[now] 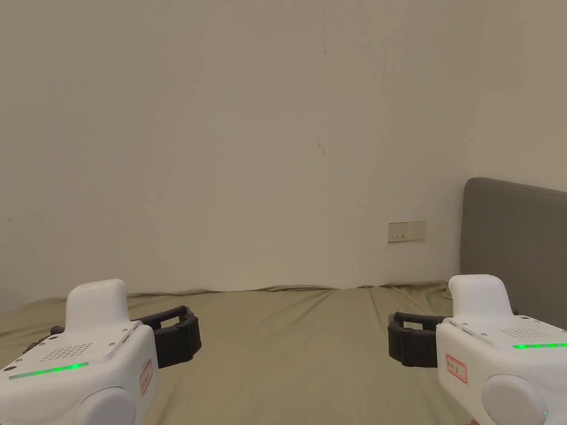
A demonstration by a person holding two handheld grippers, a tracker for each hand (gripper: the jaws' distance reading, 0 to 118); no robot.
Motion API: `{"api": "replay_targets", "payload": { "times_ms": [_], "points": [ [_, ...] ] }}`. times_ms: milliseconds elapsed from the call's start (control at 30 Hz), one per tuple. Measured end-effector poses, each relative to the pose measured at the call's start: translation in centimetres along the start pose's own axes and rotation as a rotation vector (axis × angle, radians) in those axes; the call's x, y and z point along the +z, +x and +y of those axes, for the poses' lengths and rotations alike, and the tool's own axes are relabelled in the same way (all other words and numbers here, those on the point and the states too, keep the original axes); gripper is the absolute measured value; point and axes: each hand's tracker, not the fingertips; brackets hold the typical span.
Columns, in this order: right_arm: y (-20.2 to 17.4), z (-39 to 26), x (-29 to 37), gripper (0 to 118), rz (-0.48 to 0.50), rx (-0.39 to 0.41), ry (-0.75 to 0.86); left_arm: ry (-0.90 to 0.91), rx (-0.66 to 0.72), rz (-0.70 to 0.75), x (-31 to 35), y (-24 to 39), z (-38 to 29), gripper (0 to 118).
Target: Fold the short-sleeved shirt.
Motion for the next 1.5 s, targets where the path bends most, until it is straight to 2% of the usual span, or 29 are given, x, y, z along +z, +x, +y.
{"api": "replay_targets", "payload": {
  "times_ms": [367, 933, 1500],
  "points": [
    [-0.5, 0.8, 0.5, 118, 0.046, 0.006, 0.019, -0.021, -0.015, 0.006, 0.0, 0.1, 0.0, 118],
    [-1.1, 0.8, 0.6, 118, 0.018, 0.05, 0.029, -0.036, -0.031, 0.005, 0.3, 0.3, 0.0, 118],
    [-1.1, 1.0, 0.4, 118, 0.044, 0.022, 0.002, -0.045, -0.021, -0.012, 0.3, 0.4, 0.4, 118]
  ]
}}
